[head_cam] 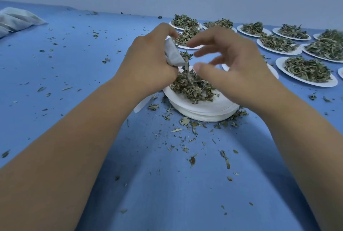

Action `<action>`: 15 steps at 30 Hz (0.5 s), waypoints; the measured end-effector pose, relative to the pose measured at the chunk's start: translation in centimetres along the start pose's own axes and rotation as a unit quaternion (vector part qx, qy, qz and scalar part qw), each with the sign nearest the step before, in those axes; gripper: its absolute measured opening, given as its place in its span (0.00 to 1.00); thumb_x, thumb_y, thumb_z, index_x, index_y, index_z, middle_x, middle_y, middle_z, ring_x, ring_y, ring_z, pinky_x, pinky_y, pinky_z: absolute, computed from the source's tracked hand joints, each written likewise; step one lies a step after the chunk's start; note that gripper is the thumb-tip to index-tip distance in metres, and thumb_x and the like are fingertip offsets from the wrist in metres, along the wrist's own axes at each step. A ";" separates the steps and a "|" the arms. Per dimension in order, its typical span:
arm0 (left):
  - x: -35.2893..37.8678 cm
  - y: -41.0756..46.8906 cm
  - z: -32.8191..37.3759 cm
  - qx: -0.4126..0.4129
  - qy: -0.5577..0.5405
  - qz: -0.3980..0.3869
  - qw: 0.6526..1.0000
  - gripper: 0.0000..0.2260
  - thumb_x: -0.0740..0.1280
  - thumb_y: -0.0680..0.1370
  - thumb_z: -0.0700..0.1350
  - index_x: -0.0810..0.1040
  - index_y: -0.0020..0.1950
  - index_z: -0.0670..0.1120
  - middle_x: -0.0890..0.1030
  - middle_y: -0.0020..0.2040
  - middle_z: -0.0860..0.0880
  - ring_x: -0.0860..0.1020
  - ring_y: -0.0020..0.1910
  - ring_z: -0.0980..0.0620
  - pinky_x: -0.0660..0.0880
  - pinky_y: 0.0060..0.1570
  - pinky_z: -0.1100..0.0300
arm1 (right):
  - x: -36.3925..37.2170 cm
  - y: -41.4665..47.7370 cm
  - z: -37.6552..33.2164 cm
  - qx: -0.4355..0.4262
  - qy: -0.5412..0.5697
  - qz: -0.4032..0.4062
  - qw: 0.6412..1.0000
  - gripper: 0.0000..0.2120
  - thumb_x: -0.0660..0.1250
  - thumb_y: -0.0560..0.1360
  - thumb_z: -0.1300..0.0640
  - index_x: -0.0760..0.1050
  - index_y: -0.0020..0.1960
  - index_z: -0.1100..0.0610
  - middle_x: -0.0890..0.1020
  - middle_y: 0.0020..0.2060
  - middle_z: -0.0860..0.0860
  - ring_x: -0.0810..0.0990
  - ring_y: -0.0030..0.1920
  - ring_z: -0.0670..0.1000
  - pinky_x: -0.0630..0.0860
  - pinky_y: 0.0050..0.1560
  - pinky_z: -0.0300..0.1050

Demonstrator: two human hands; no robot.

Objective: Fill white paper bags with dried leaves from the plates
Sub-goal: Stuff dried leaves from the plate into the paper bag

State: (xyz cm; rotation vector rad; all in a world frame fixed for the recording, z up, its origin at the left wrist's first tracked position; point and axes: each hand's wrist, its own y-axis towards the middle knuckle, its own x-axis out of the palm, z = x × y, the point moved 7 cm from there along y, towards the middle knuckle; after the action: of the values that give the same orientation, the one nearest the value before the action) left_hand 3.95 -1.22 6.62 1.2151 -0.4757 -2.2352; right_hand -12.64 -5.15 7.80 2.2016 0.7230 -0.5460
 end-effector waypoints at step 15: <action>0.8 -0.4 0.8 0.048 0.045 -0.057 0.996 0.28 0.69 0.70 0.40 0.68 0.67 0.57 0.77 0.40 0.47 0.77 0.38 0.45 0.78 0.39 0.44 | -1.2 0.4 1.2 0.022 0.086 0.116 0.989 0.05 0.74 0.73 0.66 0.83 0.44 0.57 0.85 0.36 0.47 0.84 0.37 0.46 0.80 0.40 0.43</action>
State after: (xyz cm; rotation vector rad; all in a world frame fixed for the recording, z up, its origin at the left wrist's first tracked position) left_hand 2.75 -1.36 6.31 1.4183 -0.4934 -2.2636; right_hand -13.52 -6.72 7.92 2.3546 0.5351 -0.2581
